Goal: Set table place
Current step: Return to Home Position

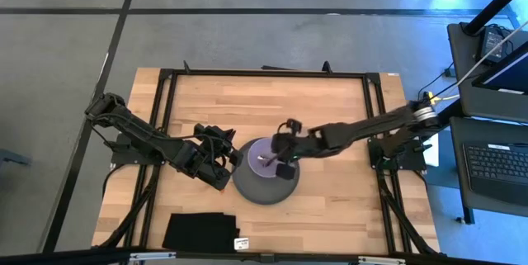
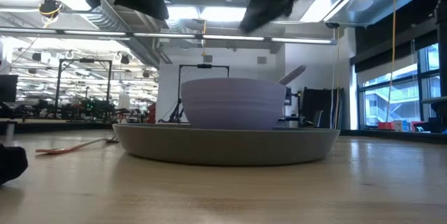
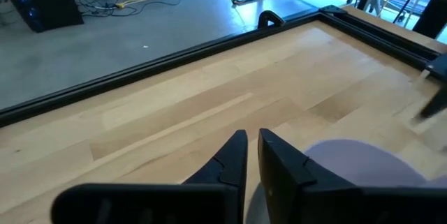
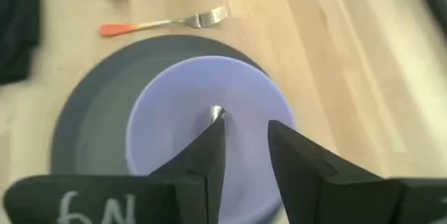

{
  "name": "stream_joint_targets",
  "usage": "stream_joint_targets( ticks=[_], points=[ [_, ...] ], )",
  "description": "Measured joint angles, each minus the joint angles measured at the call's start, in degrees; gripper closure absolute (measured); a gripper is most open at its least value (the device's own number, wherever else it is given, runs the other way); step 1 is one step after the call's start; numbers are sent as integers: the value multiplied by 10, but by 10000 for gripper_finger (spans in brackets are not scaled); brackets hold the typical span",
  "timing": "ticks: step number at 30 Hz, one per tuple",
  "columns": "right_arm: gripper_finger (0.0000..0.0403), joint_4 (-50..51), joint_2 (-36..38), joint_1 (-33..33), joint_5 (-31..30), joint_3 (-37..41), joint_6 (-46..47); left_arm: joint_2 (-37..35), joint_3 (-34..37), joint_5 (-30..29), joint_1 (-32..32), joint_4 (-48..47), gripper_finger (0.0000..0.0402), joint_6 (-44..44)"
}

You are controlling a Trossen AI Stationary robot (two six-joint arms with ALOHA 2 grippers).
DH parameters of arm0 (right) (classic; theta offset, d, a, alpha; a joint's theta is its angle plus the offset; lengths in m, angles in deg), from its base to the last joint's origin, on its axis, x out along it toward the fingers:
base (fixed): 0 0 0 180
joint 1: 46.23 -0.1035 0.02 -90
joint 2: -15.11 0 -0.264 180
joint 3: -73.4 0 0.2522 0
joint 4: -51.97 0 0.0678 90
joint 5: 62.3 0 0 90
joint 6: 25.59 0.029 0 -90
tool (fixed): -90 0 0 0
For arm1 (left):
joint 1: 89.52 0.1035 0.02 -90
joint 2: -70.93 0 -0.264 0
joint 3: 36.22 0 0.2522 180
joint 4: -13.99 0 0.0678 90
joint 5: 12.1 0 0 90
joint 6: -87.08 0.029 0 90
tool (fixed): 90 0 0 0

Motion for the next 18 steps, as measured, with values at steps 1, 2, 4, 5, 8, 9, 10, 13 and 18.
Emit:
stream_joint_targets(
  ticks=[1,2,4,5,8,9,10,13,18],
  points=[
    [291,17,15,-3,-1,-7,-2,0,0,3,0,0,374,0],
    [291,32,29,-7,0,-11,1,0,0,15,0,0,375,0],
    [291,49,55,-13,0,-15,18,0,0,48,0,0,377,0],
    [291,55,68,-16,0,-16,31,0,0,73,0,-1,379,0],
    [290,73,102,-26,0,-17,77,0,0,160,0,-3,383,0],
    [290,73,111,-28,0,-17,78,0,0,181,0,-5,385,3],
    [290,73,119,-28,0,-17,75,0,0,200,0,-6,386,12],
    [290,95,147,-28,1,-17,31,0,0,245,0,-6,391,45],
    [290,138,198,-29,-3,-7,20,1,0,147,1,7,395,85]
  ],
)
